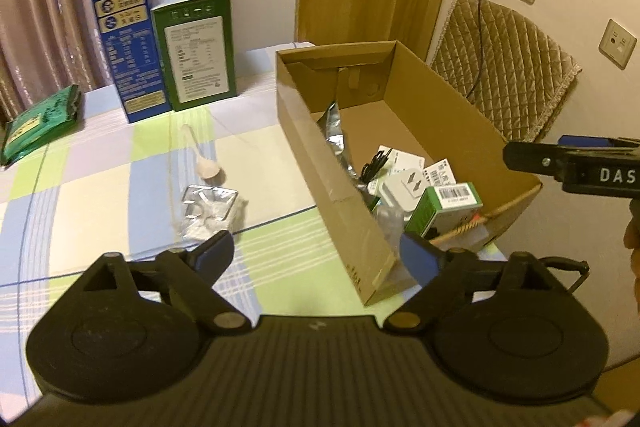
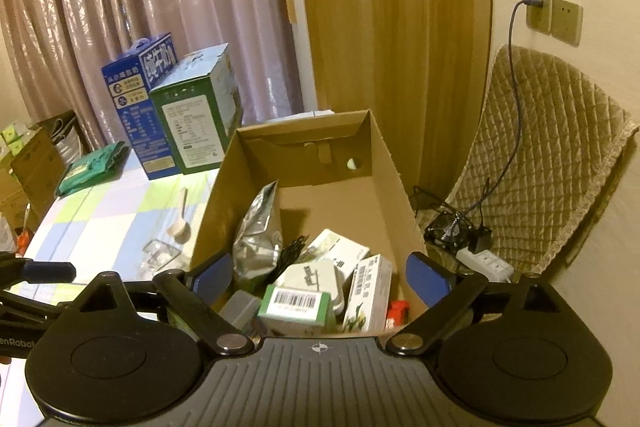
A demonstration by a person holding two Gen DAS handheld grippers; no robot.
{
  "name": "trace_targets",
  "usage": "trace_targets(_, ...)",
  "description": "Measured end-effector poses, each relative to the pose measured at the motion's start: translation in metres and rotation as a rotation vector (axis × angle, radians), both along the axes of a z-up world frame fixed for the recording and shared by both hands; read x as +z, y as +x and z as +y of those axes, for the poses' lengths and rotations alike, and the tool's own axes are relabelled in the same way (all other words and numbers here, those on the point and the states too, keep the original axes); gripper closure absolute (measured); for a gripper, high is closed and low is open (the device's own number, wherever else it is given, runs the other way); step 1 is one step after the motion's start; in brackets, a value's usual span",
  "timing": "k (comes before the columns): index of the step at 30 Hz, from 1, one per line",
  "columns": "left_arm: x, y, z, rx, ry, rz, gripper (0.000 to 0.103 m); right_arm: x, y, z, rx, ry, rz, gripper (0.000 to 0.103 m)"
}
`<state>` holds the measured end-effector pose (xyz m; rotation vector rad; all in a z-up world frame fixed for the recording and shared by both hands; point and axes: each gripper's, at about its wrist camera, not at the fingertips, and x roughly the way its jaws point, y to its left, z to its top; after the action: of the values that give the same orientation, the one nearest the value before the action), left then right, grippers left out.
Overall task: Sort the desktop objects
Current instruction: 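Move both tools back over the table toward the clear case and spoon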
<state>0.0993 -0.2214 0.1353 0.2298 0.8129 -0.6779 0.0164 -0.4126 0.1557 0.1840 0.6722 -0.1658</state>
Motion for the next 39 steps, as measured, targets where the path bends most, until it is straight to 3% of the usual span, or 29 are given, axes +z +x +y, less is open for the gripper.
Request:
trace_targets(3,0.001,-0.009,0.014,0.013,-0.005,-0.002,0.006,0.005,-0.009,0.01,0.004,-0.003,-0.005,0.002)
trace_targets(22,-0.037,-0.049,0.136,0.154,0.035,0.051,0.001,0.011,-0.048,0.079,0.09,0.04,-0.014,0.002)
trace_targets(39,-0.048,-0.033,0.176,0.191,0.045,0.054,0.001,-0.007,-0.04,0.139,0.204,0.051,0.023,0.002)
